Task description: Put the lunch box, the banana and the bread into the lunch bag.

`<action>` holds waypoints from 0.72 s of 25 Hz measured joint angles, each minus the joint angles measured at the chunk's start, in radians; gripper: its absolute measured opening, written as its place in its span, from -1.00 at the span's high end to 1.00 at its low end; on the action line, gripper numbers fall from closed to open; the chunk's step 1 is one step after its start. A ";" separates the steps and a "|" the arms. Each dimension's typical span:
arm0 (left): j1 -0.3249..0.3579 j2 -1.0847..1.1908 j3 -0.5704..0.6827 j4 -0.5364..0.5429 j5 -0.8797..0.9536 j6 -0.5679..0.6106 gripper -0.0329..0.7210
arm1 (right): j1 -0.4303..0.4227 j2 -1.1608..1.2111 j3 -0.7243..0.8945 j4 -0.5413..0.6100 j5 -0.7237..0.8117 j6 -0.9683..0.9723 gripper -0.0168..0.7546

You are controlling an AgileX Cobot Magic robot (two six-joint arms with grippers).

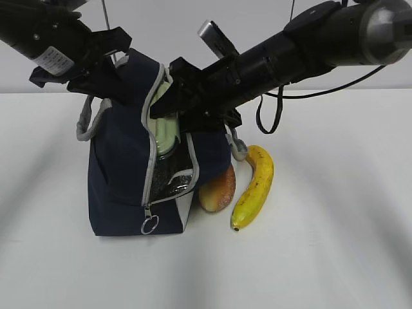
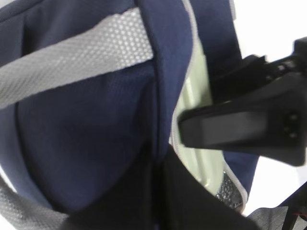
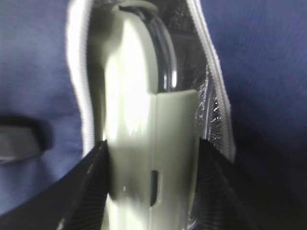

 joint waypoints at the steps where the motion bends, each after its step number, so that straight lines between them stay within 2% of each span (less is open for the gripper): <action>1: 0.000 0.000 0.000 0.000 0.002 0.000 0.92 | 0.005 0.012 -0.004 -0.002 0.000 0.002 -0.03; 14: 0.000 0.000 0.000 -0.004 0.002 0.000 0.92 | 0.011 0.145 -0.023 0.020 -0.013 0.007 -0.03; 18: 0.000 0.000 0.000 -0.005 0.002 0.000 0.92 | 0.013 0.151 -0.027 -0.010 -0.031 0.028 -0.03</action>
